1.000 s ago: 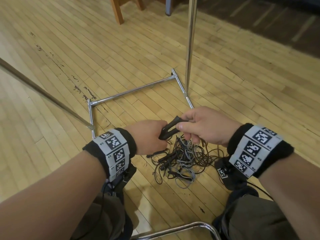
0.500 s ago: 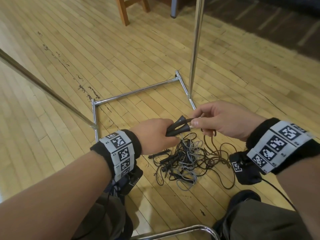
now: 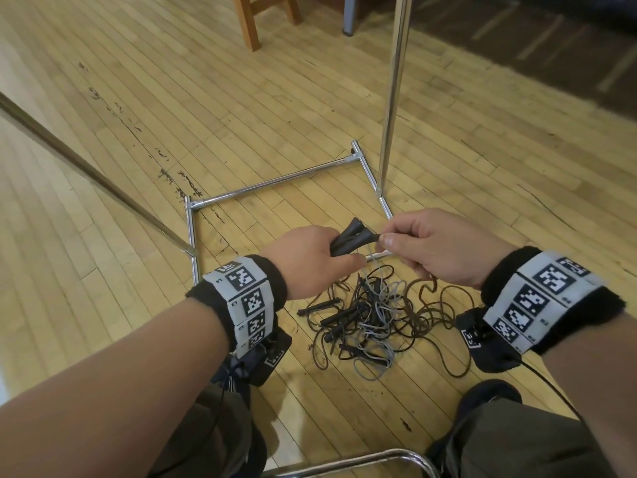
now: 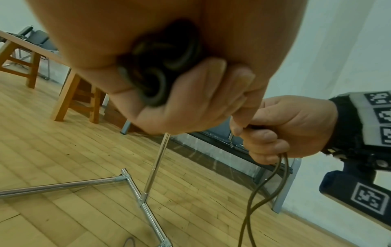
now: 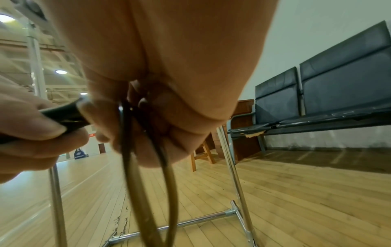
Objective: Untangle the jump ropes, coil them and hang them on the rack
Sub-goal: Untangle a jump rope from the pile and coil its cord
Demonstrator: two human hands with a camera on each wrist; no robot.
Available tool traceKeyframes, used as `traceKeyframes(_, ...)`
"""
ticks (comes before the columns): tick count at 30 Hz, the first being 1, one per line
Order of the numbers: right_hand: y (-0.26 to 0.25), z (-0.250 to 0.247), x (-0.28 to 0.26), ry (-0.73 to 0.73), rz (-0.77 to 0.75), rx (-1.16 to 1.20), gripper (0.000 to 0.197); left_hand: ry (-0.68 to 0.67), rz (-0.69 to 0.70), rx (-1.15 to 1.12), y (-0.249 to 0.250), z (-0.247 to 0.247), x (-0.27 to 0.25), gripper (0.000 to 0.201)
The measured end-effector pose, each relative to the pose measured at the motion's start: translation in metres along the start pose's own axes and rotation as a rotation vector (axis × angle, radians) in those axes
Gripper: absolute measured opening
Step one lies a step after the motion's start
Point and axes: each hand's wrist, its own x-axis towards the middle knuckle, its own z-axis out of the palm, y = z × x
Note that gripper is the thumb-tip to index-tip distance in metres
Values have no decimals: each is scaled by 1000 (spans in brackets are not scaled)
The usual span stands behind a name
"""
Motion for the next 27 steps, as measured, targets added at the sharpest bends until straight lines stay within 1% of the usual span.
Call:
traceKeyframes(3, -6, 4, -1, 22, -6, -67, 5, 36, -46, 5, 0, -1, 2, 40)
traceKeyframes(6, -9, 4, -4, 26, 0, -233, 12, 42, -103, 44, -2, -4, 4, 39)
traceKeyframes(9, -17, 5, -9, 10, -53, -499, 11, -29, -129, 169, 0, -3, 5, 36)
traceKeyframes(10, -19, 5, -11, 8, -80, -560, 12, -61, -131, 224, 2, -2, 5, 35)
traceKeyframes(11, -22, 6, -12, 12, -108, -572, 11, -88, -130, 280, 6, 0, 4, 35)
traceKeyframes(12, -24, 6, -14, 21, -138, -530, 9, -105, -124, 334, 9, 3, 3, 34)
traceKeyframes(14, -23, 5, -14, 70, -171, -320, 13, -115, -98, 416, 19, 8, -1, 30)
traceKeyframes(16, -20, 1, -13, 125, -156, -142, 14, -122, -50, 455, 28, 13, -6, 27)
traceKeyframes(17, -18, 0, -12, 133, -141, -94, 11, -135, -16, 465, 33, 15, -9, 27)
traceKeyframes(21, -7, -1, -9, 88, -90, -57, 6, -183, 137, 454, 44, 17, -17, 28)
traceKeyframes(23, -2, -2, -7, 78, -69, 21, 6, -198, 196, 422, 45, 13, -19, 25)
traceKeyframes(25, 2, -1, -4, 92, -61, 132, 10, -197, 245, 386, 46, 10, -21, 22)
traceKeyframes(27, 5, 4, -1, 102, -45, 192, 15, -173, 276, 325, 46, 7, -23, 23)
